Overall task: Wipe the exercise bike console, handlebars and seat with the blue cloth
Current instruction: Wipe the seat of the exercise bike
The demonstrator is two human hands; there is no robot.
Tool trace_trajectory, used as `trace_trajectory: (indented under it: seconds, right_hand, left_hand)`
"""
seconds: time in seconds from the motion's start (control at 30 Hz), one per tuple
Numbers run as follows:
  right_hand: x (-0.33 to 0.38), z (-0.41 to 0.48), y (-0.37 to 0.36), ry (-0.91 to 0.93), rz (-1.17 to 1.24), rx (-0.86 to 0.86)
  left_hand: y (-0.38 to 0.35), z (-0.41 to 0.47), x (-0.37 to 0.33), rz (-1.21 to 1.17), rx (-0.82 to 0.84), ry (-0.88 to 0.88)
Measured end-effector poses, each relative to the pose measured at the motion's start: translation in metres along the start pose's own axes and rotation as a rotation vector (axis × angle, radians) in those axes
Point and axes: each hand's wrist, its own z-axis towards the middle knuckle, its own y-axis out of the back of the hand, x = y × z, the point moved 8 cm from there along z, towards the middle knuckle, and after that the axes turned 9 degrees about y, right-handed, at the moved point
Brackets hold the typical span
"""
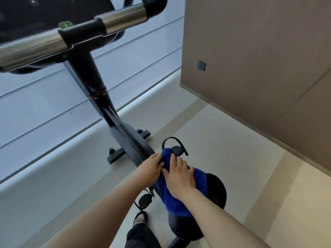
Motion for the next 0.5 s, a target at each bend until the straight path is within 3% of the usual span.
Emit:
trace_trajectory:
  seconds: [0.2, 0.37, 0.5]
  right_hand:
    - [-0.006, 0.005, 0.013, -0.12, 0.108, -0.11]
    - [0.008, -0.013, 0.02, -0.303, 0.028, -0.267]
    - [0.022, -0.045, 0.019, -0.428, -0.015, -0.297]
  left_hand:
    - [0.014, 0.023, 0.001, 0.131, 0.127, -0.214]
    - [0.02, 0.022, -0.005, 0.172, 0.104, -0.409]
    - [0.018, 0.003, -0.014, 0.206, 0.064, -0.511]
